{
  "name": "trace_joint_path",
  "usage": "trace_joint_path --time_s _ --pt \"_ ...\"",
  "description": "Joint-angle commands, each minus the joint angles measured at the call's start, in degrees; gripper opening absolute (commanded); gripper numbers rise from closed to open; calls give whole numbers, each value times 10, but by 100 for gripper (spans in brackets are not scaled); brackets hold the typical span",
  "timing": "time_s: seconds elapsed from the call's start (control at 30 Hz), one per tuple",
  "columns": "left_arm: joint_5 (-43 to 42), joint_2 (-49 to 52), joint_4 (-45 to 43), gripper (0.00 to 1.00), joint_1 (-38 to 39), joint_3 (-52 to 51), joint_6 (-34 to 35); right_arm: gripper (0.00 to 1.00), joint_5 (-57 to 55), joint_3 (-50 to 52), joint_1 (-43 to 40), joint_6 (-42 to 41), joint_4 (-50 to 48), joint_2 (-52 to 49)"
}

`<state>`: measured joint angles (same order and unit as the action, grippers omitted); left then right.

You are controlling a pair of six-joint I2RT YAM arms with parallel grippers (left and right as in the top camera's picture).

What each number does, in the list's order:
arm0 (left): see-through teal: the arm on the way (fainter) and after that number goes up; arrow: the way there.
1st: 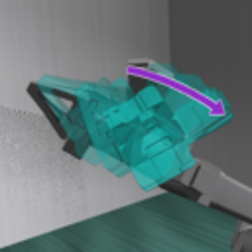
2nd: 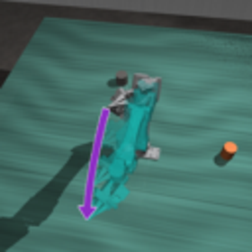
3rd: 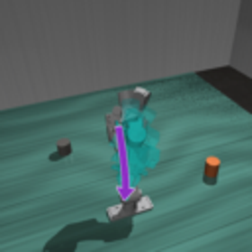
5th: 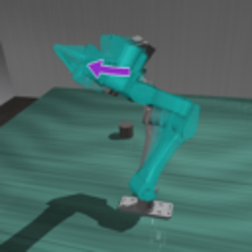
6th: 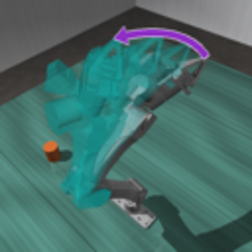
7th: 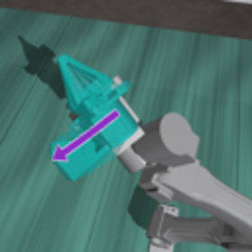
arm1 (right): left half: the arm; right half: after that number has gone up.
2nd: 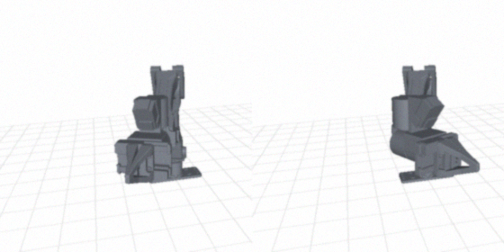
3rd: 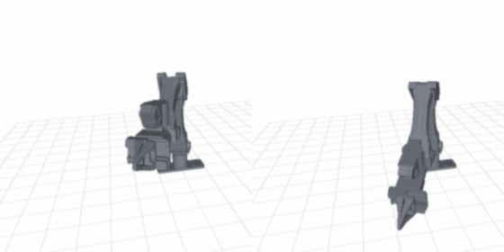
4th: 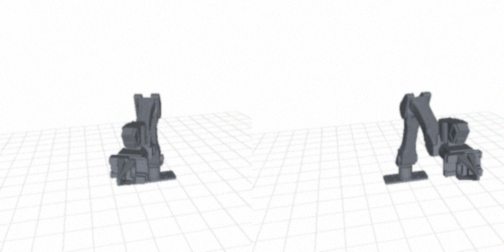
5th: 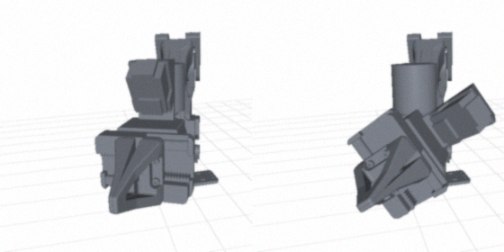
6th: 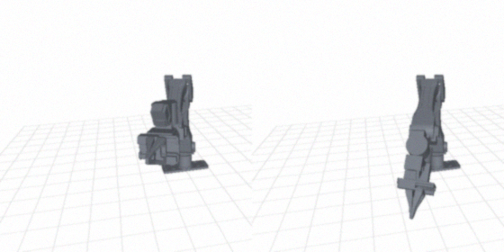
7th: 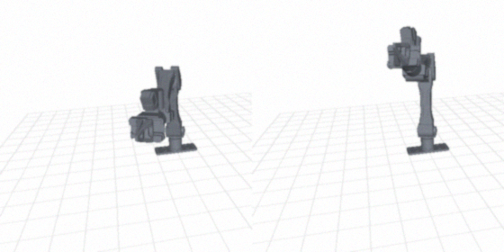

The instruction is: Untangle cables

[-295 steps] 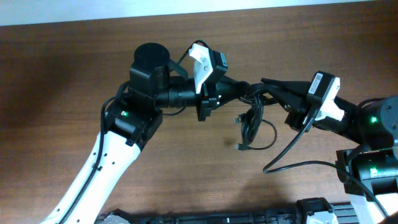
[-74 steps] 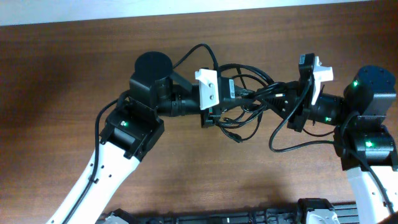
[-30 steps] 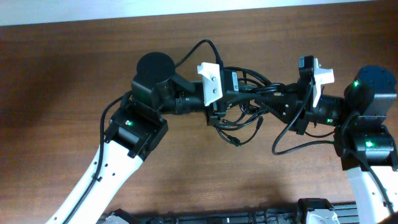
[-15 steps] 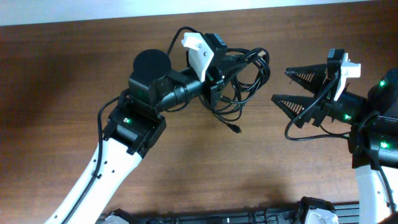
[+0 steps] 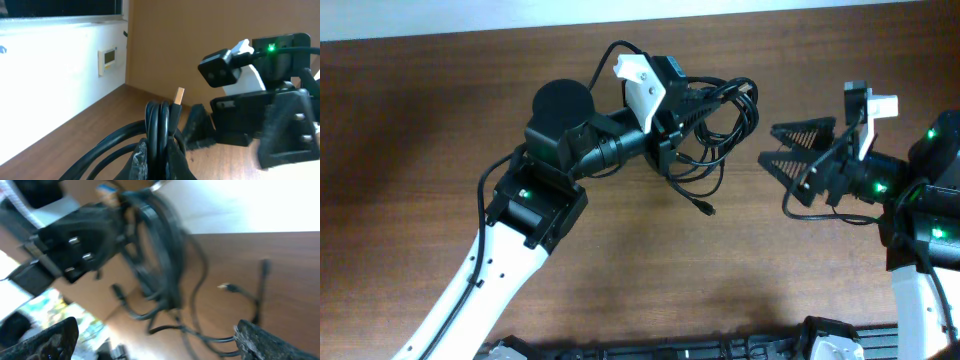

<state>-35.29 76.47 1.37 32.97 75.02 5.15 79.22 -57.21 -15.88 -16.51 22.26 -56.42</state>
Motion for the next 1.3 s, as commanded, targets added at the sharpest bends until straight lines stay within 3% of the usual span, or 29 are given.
trace_joint_path --time_s 0.0,0.2,0.4,0.6,0.8,1.03,1.27 --pt "24 -2 -9 0 -1 3 -22 99 97 -12 -2 -9 -1 5" --pt "24 23 -43 0 22 3 -22 98 88 -12 32 -9 -7 5" --pt "23 29 -88 0 55 3 -22 79 -35 -12 57 -9 -6 4" --pt "-25 29 -114 0 60 3 -21 65 -160 -12 57 -10 19 4" --pt "-65 29 -119 0 61 3 -19 54 -210 -12 57 -35 24 4" --pt "-57 29 -183 0 60 3 -19 49 -234 -12 57 14 93 4" --pt "-25 29 -184 0 60 3 -19 45 -238 -12 57 52 99 4"
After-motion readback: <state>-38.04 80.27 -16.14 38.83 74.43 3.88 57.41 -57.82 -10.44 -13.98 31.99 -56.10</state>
